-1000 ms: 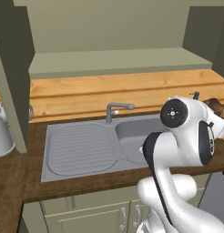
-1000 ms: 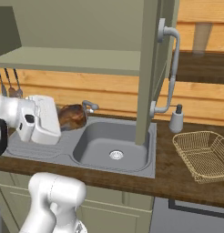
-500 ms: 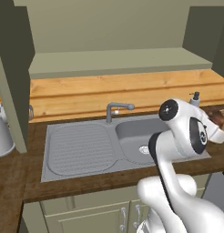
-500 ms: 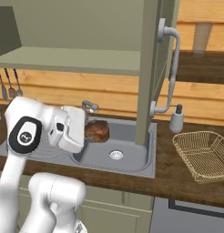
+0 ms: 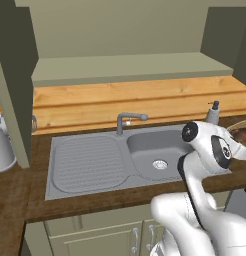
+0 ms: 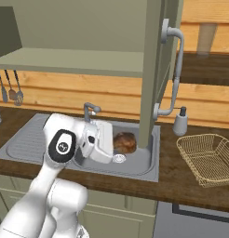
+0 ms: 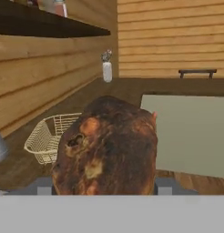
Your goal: Open the cabinet, pick up the bread from the cabinet and place it in the basket. Then move the basket to the dining counter.
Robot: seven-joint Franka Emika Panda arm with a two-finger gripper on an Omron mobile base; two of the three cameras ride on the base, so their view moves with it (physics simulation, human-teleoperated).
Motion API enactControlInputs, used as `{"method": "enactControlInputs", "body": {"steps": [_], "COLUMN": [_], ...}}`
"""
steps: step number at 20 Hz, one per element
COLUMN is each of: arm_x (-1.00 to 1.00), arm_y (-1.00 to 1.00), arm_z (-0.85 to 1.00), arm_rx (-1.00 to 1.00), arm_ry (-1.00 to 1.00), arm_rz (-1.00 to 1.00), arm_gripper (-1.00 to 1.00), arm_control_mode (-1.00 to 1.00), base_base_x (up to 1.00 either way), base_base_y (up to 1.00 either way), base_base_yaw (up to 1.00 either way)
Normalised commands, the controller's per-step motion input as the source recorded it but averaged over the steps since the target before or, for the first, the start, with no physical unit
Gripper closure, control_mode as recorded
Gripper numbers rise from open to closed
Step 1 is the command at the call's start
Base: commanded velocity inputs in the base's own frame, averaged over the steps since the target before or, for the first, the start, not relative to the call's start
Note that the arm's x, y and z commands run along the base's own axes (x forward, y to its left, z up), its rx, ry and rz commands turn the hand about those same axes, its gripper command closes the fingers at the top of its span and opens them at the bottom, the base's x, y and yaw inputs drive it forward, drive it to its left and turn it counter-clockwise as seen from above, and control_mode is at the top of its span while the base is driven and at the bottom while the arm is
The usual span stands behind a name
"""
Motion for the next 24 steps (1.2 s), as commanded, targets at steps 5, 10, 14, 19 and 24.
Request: {"method": "enactControlInputs", "body": {"steps": [5,10,14,19,24], "arm_x": [0.58,0.41,0.31,0.50,0.27], "arm_y": [-0.21,-0.53,-0.43,-0.19,-0.56], "arm_z": [-0.23,0.00,0.00,-0.11,0.00], "arm_rx": [-0.19,-0.01,0.01,0.08,0.12], "arm_ry": [0.00,0.06,0.10,0.04,0.01], "arm_rz": [0.00,-0.01,-0.05,-0.05,-0.05], "arm_gripper": [1.00,1.00,1.00,1.00,1.00], "arm_control_mode": [-1.00,-1.00,-1.00,-1.00,-1.00], "base_base_x": [0.00,0.00,0.00,0.00,0.00], "base_base_y": [0.00,0.00,0.00,0.00,0.00], "base_base_yaw": [0.00,0.00,0.00,0.00,0.00]}}
